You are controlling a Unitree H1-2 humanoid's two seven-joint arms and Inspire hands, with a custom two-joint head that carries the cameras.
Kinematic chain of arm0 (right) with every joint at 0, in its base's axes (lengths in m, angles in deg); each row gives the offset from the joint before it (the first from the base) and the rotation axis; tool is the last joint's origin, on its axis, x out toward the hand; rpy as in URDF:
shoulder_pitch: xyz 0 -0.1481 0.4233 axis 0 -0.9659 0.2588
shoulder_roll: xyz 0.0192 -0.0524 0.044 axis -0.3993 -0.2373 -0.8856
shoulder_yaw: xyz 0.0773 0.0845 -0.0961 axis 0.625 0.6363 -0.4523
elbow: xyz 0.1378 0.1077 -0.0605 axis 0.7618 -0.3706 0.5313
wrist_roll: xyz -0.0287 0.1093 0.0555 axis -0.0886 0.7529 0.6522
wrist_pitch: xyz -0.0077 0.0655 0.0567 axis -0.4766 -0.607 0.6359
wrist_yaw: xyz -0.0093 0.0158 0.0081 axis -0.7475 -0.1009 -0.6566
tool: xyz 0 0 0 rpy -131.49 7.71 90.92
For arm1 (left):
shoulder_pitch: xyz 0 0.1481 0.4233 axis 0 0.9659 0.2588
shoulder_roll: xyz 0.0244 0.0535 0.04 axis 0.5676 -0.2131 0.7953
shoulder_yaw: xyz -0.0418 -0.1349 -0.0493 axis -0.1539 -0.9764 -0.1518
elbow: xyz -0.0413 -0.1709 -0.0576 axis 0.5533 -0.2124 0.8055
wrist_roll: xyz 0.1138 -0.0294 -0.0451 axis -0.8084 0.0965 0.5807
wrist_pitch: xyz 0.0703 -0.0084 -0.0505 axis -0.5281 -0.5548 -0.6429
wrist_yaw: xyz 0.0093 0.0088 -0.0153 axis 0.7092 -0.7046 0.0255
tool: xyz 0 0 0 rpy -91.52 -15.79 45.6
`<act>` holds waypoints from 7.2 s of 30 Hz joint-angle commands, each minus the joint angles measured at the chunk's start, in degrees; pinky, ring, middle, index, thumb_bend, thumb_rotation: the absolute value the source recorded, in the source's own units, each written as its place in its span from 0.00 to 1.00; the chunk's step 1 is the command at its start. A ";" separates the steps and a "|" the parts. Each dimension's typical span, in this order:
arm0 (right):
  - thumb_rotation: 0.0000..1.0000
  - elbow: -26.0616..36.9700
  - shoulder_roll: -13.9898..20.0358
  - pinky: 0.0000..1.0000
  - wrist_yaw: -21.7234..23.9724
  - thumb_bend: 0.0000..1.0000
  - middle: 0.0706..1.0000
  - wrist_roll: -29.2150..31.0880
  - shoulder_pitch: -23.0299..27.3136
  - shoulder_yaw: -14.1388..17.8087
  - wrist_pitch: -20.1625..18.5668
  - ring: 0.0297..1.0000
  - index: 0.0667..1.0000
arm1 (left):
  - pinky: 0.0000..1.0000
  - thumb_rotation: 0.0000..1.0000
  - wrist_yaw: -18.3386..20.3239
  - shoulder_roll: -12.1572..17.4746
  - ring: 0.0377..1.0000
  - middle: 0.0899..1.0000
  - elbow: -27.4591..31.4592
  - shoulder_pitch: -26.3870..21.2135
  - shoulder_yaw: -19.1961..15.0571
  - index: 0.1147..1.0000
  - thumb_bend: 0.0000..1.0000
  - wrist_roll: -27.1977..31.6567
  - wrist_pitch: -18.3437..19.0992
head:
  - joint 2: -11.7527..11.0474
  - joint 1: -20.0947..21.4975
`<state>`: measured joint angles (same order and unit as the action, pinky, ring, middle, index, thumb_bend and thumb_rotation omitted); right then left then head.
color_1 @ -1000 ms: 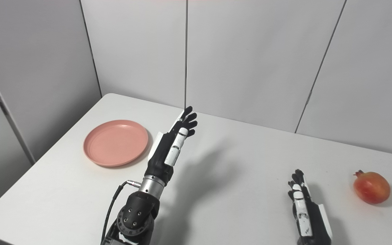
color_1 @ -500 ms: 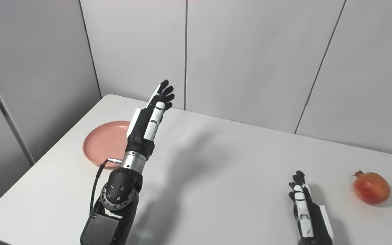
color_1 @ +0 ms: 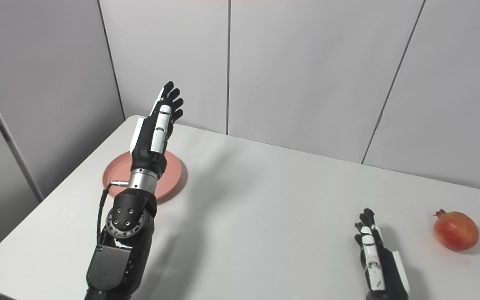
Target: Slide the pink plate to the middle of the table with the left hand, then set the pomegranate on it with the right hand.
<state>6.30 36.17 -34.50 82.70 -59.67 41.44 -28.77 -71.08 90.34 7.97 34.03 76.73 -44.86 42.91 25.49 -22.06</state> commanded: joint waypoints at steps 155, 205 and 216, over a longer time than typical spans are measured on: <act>1.00 2.69 0.79 1.00 0.49 0.10 1.00 -0.05 1.46 -0.25 3.05 1.00 1.00 | 0.90 1.00 7.21 8.67 0.90 0.90 -24.06 1.89 -8.95 0.89 0.37 26.24 0.51 | 1.25 -0.17; 1.00 4.59 -2.70 0.98 -2.63 0.15 1.00 -3.59 1.44 -1.10 2.44 0.99 1.00 | 0.90 1.00 10.16 -2.48 0.90 0.90 -21.33 -0.93 5.12 0.88 0.38 21.27 6.63 | 5.89 10.64; 1.00 6.16 -3.74 0.98 -4.03 0.20 1.00 -5.10 1.56 -1.30 0.80 0.98 1.00 | 0.89 1.00 11.56 -4.62 0.90 0.90 -17.63 0.78 8.72 0.88 0.38 19.57 8.65 | 7.29 14.23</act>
<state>10.33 32.66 -38.07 77.95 -59.71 40.24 -27.64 -60.21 85.94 -10.98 35.35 84.94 -24.95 51.08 32.69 -7.83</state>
